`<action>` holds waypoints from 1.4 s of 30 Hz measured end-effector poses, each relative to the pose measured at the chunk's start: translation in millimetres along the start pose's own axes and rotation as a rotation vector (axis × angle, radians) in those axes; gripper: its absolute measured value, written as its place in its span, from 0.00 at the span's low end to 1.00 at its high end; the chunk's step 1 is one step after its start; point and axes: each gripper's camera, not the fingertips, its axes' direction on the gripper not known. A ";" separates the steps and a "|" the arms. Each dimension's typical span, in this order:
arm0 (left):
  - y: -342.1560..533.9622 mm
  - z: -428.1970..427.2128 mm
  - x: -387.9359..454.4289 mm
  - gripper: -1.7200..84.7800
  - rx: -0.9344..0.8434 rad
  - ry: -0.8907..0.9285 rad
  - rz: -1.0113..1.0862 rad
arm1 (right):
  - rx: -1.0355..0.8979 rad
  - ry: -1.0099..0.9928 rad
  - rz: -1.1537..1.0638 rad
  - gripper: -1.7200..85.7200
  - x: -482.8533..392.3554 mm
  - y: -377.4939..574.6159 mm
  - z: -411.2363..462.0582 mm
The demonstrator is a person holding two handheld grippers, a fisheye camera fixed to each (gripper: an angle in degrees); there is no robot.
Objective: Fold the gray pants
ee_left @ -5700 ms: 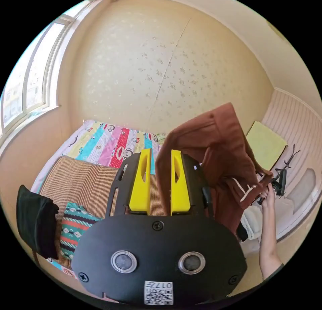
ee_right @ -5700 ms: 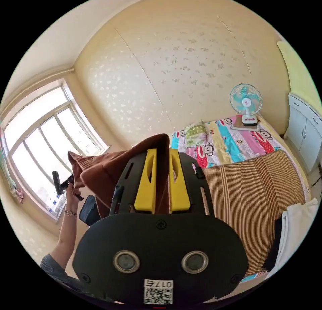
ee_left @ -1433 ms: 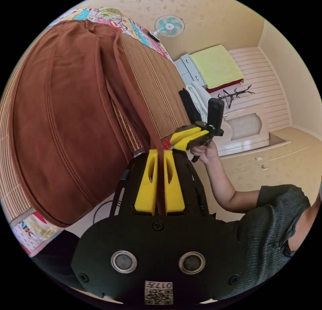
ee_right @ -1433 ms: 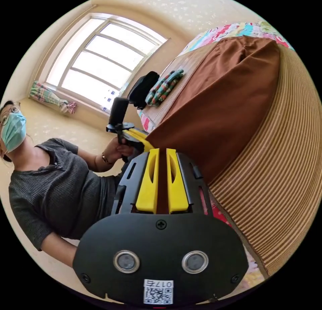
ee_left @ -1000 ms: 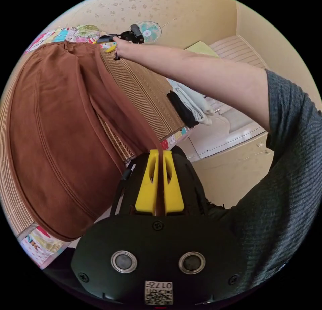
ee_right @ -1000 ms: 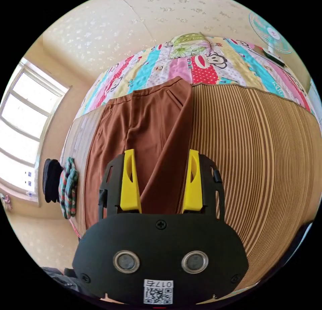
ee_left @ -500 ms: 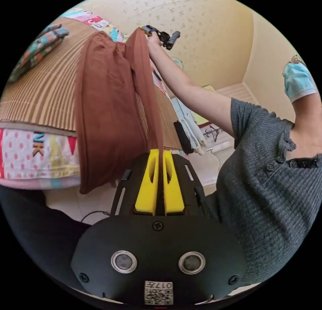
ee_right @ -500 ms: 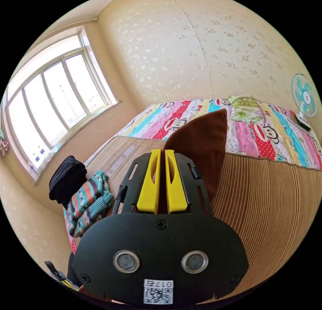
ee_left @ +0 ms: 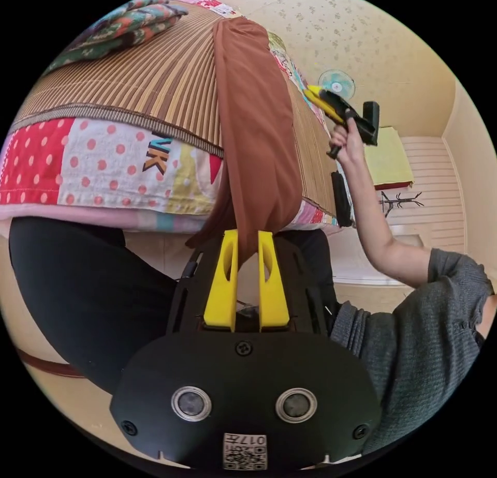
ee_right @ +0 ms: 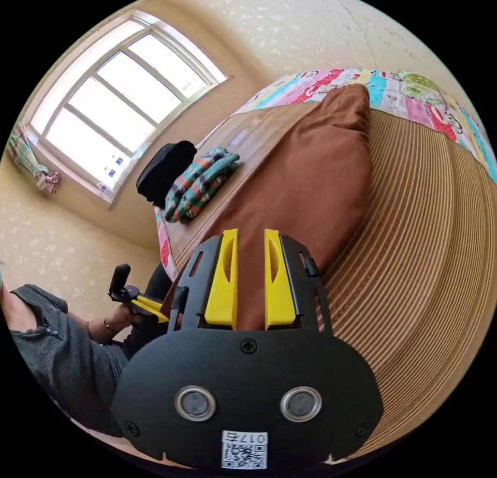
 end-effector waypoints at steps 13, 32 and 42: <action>-49.4 -21.1 8.1 0.10 -0.015 -0.126 -0.051 | -0.020 -0.110 0.212 0.10 2.5 128.9 21.7; -5.6 -43.7 30.4 0.01 -0.044 -0.038 0.035 | -0.052 -0.269 0.163 0.03 48.2 136.5 -40.0; -27.7 -56.9 45.9 0.10 0.049 -0.099 0.045 | 0.031 -0.266 0.270 0.04 90.7 128.5 -57.7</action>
